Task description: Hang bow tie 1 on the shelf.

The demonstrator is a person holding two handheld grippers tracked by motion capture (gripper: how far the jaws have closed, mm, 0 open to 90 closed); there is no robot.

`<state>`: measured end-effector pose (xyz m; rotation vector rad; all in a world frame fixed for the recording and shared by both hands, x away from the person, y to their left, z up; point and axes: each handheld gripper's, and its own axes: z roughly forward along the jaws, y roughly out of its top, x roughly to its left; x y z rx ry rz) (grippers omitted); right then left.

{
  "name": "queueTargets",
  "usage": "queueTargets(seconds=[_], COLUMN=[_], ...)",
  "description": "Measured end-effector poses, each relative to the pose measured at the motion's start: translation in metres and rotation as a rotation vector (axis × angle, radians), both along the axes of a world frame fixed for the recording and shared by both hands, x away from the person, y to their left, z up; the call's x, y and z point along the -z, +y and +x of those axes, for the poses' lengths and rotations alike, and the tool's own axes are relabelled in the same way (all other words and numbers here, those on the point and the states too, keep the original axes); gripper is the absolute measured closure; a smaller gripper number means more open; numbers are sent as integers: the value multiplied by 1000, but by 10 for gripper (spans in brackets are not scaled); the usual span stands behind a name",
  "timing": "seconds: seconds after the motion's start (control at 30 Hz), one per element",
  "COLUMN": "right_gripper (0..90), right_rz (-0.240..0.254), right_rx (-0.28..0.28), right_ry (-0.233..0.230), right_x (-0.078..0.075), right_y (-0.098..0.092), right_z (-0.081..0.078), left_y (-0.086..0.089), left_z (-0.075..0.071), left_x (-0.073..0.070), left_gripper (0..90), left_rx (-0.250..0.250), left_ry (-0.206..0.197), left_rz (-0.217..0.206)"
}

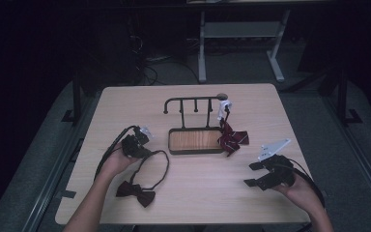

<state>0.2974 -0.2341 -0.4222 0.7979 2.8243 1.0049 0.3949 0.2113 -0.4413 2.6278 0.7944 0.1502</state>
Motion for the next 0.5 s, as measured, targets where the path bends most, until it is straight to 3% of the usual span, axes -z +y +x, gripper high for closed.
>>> queueTargets(seconds=[0.2, 0.5], right_gripper=[342, 340], right_rz=[4, -4], right_rx=[6, 7], right_ry=[-1, 1], right_x=[1, 3], right_y=[0, 0], right_z=[0, 0], left_y=[3, 11], left_z=[-2, -10], left_x=[-3, -19], left_gripper=[897, 897], left_rx=[12, 41], left_ry=[16, 7], left_rz=[-21, -54])
